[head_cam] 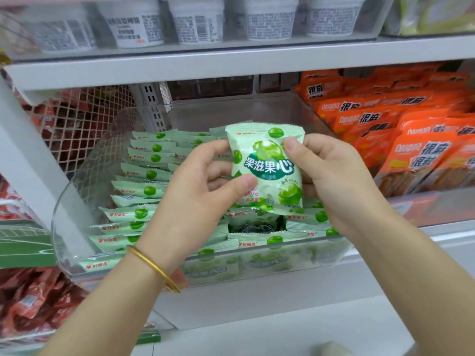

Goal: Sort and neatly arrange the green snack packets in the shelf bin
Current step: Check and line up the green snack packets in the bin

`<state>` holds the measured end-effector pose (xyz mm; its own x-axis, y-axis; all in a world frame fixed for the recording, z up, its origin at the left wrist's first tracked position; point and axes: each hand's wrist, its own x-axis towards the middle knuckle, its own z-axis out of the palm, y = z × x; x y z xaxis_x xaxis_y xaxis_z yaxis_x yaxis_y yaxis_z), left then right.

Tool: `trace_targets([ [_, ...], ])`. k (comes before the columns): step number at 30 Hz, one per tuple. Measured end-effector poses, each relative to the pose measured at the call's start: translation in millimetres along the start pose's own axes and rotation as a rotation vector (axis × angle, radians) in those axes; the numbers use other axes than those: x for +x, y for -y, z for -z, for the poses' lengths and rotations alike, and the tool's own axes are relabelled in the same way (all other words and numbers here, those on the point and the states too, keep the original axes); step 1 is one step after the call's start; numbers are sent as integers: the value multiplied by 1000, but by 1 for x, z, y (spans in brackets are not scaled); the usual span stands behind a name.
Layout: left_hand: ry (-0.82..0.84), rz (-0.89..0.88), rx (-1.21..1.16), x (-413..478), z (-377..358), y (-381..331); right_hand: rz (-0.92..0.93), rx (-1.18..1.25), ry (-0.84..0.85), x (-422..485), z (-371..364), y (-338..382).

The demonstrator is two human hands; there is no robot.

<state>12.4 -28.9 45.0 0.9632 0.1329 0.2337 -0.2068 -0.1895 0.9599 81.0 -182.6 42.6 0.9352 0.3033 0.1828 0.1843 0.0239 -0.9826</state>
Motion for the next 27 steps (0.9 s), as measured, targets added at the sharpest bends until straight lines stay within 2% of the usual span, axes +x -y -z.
trace_targets([
  [3, -119, -86, 181, -3, 1, 2, -25, 64, -22, -2, -3, -2],
  [6, -252, -333, 587, -3, 3, 3, -79, 213, -11, -4, -5, 0],
  [8, -247, -443, 730, -4, 3, 6, -76, 268, -13, -5, -7, 2],
  [9, -226, -443, 749, -4, 1, 7, -67, 286, -8, -5, -8, 4],
  [15, -79, -256, 663, -9, -10, 9, -19, 323, 109, -10, -18, 5],
  [17, -88, -252, 545, -6, -8, 7, 17, 259, 108, -11, -19, 6],
  [20, -85, -235, 302, -3, -2, 2, 164, 6, -61, -9, -15, 5],
  [22, -48, -147, 67, -2, -1, -1, 225, -62, -112, -7, -12, 4],
  [24, -14, -63, -151, -4, 0, 0, 206, -10, -43, -5, -9, 4],
  [27, 65, -84, -227, -8, 3, 4, 158, 43, 15, -3, -7, 3],
])
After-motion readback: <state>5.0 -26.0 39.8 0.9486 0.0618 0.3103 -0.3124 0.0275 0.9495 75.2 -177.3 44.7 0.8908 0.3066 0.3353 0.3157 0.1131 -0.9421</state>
